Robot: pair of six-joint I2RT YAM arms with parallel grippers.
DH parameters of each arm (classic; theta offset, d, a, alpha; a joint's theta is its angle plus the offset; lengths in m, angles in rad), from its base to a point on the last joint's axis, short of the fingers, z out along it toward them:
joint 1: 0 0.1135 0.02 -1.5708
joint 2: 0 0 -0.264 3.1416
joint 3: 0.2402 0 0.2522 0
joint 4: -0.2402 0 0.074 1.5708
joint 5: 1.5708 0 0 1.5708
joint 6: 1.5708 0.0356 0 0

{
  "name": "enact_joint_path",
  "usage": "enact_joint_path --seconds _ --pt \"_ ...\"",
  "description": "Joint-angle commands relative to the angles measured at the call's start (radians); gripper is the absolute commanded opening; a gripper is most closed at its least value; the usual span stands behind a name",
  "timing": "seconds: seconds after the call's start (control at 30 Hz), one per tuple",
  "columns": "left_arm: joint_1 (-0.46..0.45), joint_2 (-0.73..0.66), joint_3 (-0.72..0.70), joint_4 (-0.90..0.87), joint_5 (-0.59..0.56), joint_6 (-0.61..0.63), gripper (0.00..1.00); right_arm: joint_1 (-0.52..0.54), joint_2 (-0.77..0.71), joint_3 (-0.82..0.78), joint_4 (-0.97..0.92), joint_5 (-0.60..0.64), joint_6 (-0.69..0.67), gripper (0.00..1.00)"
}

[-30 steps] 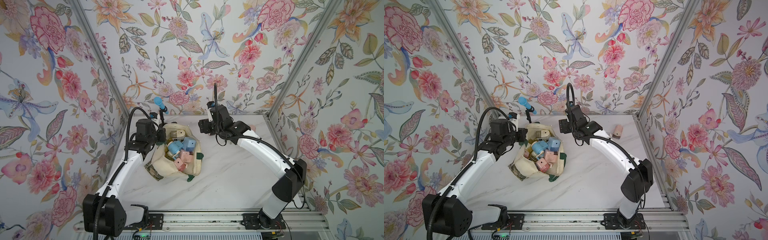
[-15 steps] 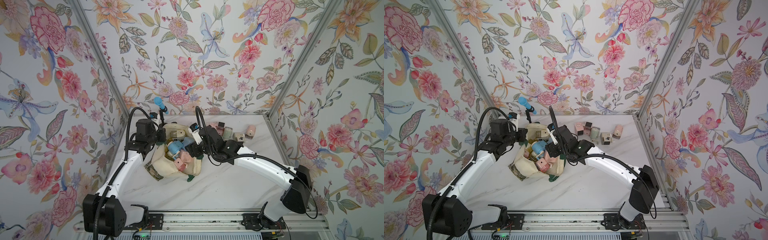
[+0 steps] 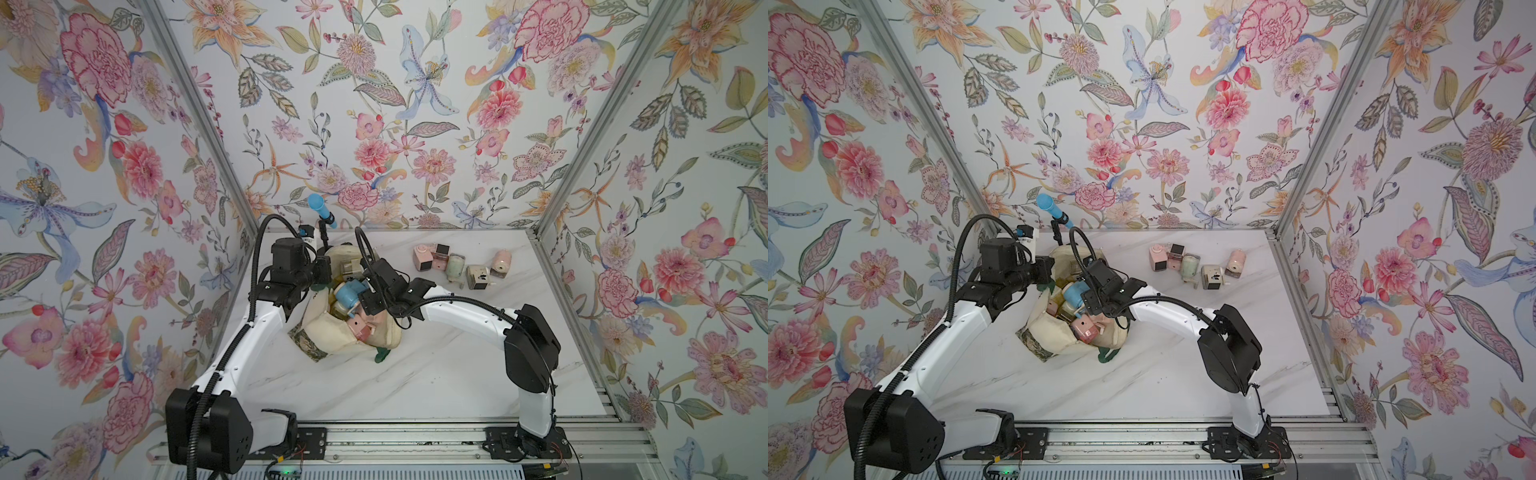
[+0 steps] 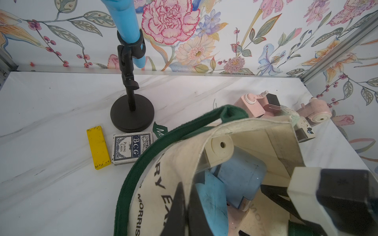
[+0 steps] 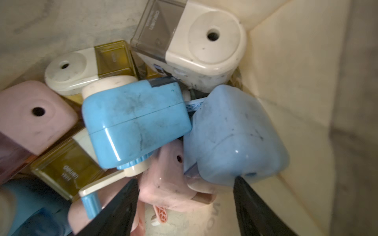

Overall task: Take out the pencil sharpeners from the tote bags
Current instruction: Pick up the pencil sharpener from the canvas bag.

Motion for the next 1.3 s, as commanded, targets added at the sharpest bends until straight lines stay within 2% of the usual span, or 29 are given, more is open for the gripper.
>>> enact_joint_path --seconds 0.0,0.1,0.2,0.6,0.73,0.9,1.07,1.27 --pt "-0.001 -0.025 0.036 0.051 0.012 -0.002 0.00 0.001 0.027 0.036 -0.019 0.205 0.009 0.76" --pt "0.001 -0.024 0.037 0.052 0.013 -0.002 0.00 0.000 0.037 0.041 -0.033 0.274 0.016 0.80" --pt "0.001 -0.024 0.036 0.052 0.013 -0.002 0.00 -0.008 0.055 0.058 -0.047 0.279 0.047 0.85" --pt "-0.001 -0.028 0.035 0.053 0.013 -0.002 0.00 -0.096 0.155 0.119 -0.056 0.016 0.211 0.89" --pt "-0.001 -0.028 0.035 0.054 0.014 -0.002 0.00 -0.106 0.172 0.127 -0.054 -0.052 0.199 0.88" --pt "0.000 -0.029 0.036 0.052 0.014 -0.001 0.00 -0.108 0.187 0.146 -0.010 -0.310 0.133 0.82" --pt "-0.001 -0.027 0.035 0.052 0.013 -0.001 0.00 -0.059 0.168 0.149 -0.005 -0.399 -0.002 0.79" --pt "0.000 -0.028 0.034 0.052 0.012 -0.002 0.00 -0.048 0.122 0.102 0.011 -0.439 -0.050 0.77"
